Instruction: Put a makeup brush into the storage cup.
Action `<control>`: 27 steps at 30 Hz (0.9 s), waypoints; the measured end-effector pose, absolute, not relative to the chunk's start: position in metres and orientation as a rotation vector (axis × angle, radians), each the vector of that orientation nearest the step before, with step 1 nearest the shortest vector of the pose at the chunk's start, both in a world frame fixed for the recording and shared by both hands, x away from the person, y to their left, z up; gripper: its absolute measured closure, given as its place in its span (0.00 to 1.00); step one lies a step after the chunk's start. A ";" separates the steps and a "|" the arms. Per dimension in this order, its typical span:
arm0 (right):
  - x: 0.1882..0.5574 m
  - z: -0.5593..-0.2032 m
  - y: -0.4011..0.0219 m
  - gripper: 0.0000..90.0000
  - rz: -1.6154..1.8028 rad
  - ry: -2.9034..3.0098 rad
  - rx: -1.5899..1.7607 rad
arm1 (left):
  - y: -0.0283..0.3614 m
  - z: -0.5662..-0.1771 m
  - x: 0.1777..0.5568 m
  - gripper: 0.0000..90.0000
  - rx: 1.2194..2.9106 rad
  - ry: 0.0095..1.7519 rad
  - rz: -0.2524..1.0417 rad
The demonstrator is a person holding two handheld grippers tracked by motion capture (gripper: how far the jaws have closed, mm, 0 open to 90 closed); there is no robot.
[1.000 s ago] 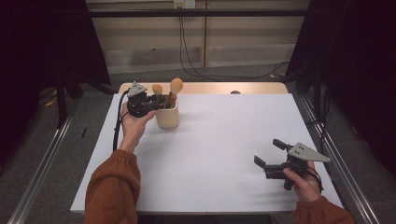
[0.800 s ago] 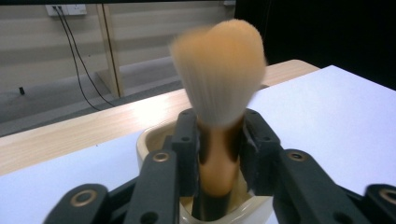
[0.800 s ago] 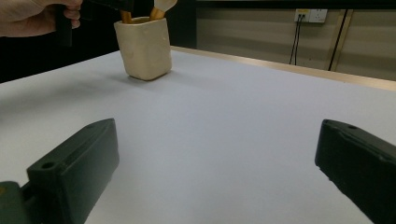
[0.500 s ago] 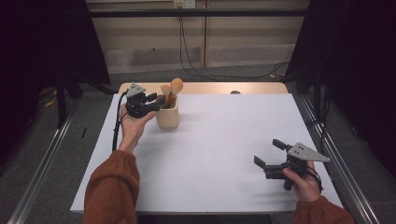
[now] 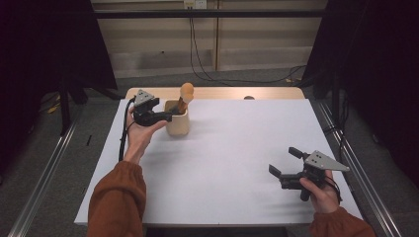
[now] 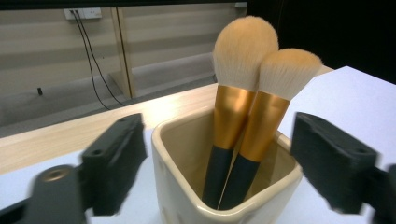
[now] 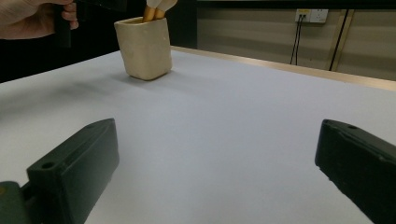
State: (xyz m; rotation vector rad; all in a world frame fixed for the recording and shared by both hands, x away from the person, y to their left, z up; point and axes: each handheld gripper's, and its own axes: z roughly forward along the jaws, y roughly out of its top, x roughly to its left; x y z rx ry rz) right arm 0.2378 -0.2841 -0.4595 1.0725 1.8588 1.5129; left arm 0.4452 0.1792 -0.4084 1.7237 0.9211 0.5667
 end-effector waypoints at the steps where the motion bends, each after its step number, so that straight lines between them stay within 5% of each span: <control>1: 0.238 -0.460 -0.284 0.00 1.511 1.856 1.075 | 0.179 -0.408 0.446 0.14 1.714 0.926 0.560; 8: 0.239 -0.461 -0.286 0.00 1.514 1.848 1.082 | 0.184 -0.408 0.443 0.03 1.696 0.936 0.519; 27: 0.237 -0.459 -0.286 0.00 1.513 1.838 1.079 | 0.200 -0.399 0.419 0.03 1.689 0.916 0.559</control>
